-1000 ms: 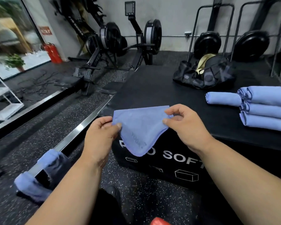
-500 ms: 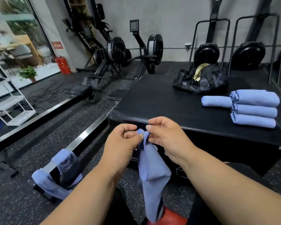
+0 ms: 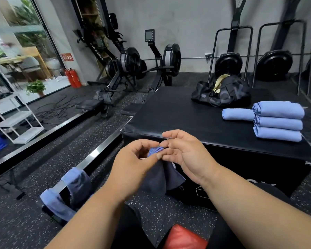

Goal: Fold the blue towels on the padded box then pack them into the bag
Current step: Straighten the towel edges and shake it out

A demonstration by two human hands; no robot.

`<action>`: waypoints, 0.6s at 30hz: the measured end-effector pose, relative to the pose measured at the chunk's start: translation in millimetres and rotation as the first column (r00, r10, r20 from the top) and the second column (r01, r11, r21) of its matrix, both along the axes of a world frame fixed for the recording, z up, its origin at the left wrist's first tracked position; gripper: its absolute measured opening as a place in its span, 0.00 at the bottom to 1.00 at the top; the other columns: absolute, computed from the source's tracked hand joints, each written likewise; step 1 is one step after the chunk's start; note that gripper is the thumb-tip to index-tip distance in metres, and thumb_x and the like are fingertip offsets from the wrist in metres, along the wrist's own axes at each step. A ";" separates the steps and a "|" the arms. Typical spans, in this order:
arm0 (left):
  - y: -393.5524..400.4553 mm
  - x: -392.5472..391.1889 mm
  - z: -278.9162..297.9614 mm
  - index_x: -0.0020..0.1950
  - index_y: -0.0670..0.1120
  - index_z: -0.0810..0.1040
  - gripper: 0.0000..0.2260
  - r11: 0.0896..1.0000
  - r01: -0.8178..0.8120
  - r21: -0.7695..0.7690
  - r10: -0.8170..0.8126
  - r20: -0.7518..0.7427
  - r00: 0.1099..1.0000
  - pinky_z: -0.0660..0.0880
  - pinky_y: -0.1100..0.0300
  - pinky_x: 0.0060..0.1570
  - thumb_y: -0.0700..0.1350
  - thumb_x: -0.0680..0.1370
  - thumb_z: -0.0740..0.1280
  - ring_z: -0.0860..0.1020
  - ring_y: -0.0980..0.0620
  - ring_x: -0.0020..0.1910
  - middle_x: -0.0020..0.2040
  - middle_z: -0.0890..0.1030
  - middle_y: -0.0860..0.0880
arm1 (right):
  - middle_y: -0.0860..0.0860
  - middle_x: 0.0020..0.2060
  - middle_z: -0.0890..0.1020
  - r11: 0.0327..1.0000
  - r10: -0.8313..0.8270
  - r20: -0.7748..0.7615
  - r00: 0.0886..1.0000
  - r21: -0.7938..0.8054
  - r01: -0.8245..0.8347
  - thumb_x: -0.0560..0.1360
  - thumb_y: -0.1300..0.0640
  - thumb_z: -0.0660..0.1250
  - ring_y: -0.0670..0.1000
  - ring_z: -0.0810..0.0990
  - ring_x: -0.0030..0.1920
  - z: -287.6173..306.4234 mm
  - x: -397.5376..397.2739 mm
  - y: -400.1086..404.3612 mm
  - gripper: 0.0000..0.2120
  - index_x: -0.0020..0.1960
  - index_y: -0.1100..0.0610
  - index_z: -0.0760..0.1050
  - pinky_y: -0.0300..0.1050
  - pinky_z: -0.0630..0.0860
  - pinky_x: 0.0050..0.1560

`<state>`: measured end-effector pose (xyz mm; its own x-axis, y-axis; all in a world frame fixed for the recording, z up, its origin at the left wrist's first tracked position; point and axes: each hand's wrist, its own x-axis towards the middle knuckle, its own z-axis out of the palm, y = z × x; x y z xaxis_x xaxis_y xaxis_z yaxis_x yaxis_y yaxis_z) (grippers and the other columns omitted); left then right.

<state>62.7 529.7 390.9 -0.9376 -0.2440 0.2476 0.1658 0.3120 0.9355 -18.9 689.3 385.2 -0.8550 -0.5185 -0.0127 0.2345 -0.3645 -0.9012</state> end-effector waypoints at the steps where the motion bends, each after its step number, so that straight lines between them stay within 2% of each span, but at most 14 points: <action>1: -0.8 -0.2 1.2 0.49 0.55 0.87 0.09 1.000 -0.009 -0.009 0.009 0.004 1.000 0.78 0.64 0.53 0.41 0.76 0.78 0.85 0.55 0.51 0.50 0.88 0.54 | 0.59 0.45 0.85 1.000 0.005 0.000 1.000 0.001 -0.005 0.79 0.72 0.59 0.56 0.85 0.40 0.0 -1.0 0.7 0.14 0.59 0.61 0.77 0.43 0.82 0.41; 3: -4.0 -1.2 4.1 0.50 0.51 0.87 0.06 1.000 -0.029 -0.010 0.029 0.014 0.999 0.77 0.65 0.53 0.40 0.78 0.76 0.85 0.57 0.51 0.49 0.88 0.54 | 0.59 0.46 0.85 1.000 0.012 0.006 1.000 -0.008 -0.012 0.79 0.72 0.59 0.56 0.85 0.42 -1.2 -3.3 1.7 0.14 0.59 0.60 0.78 0.46 0.83 0.45; 6: -14.7 -5.3 10.4 0.50 0.48 0.87 0.05 0.996 -0.086 0.027 0.086 0.024 0.996 0.74 0.70 0.48 0.39 0.79 0.74 0.82 0.61 0.45 0.45 0.87 0.55 | 0.56 0.49 0.85 0.999 -0.017 -0.003 1.000 0.034 0.017 0.78 0.72 0.59 0.54 0.84 0.44 -10.7 -9.4 3.9 0.16 0.57 0.59 0.80 0.47 0.80 0.49; 9: -32.4 -9.7 27.4 0.53 0.47 0.85 0.04 0.995 -0.088 0.035 0.086 0.054 0.995 0.73 0.68 0.48 0.40 0.80 0.73 0.79 0.59 0.44 0.45 0.85 0.51 | 0.54 0.54 0.85 0.969 -0.005 -0.069 0.998 0.245 0.021 0.79 0.70 0.63 0.49 0.83 0.48 -30.7 -16.1 8.8 0.16 0.57 0.55 0.83 0.44 0.77 0.52; 11: -48.8 -15.9 42.7 0.55 0.52 0.84 0.06 0.993 -0.051 -0.106 0.060 0.085 0.995 0.75 0.60 0.51 0.42 0.82 0.72 0.79 0.57 0.46 0.49 0.85 0.47 | 0.52 0.58 0.85 0.927 0.061 -0.114 0.992 0.375 -0.014 0.78 0.67 0.67 0.47 0.83 0.52 -45.6 -18.7 12.8 0.15 0.58 0.51 0.84 0.45 0.77 0.55; 13: -61.4 -21.0 62.9 0.54 0.58 0.84 0.07 0.951 0.008 -0.310 0.028 0.111 0.993 0.76 0.55 0.51 0.44 0.82 0.71 0.79 0.57 0.45 0.49 0.85 0.51 | 0.50 0.58 0.86 0.887 0.126 -0.140 0.982 0.459 -0.048 0.77 0.65 0.70 0.46 0.83 0.55 -58.5 -18.7 14.0 0.15 0.58 0.48 0.84 0.45 0.77 0.57; 15: -66.5 -23.8 86.3 0.54 0.58 0.83 0.09 0.915 0.097 -0.390 -0.054 0.121 0.991 0.76 0.55 0.52 0.43 0.82 0.70 0.79 0.57 0.46 0.48 0.84 0.54 | 0.48 0.56 0.86 0.861 0.160 -0.147 0.976 0.504 -0.065 0.77 0.64 0.71 0.45 0.83 0.58 -67.5 -15.6 12.0 0.15 0.58 0.47 0.83 0.43 0.77 0.57; 18: -66.8 -23.3 117.3 0.55 0.52 0.83 0.11 0.839 0.220 -0.498 -0.158 0.165 0.974 0.77 0.58 0.57 0.35 0.83 0.69 0.81 0.56 0.50 0.51 0.86 0.50 | 0.47 0.57 0.85 0.840 0.188 -0.184 0.965 0.539 -0.061 0.76 0.61 0.74 0.46 0.83 0.59 -78.9 -11.1 6.3 0.15 0.58 0.44 0.83 0.41 0.78 0.60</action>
<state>39.4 462.9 508.1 -0.9814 0.0723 0.1776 0.1743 0.7228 0.6688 -30.0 695.6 306.2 -0.7964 -0.5901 -0.1323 0.0177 0.1959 -0.9805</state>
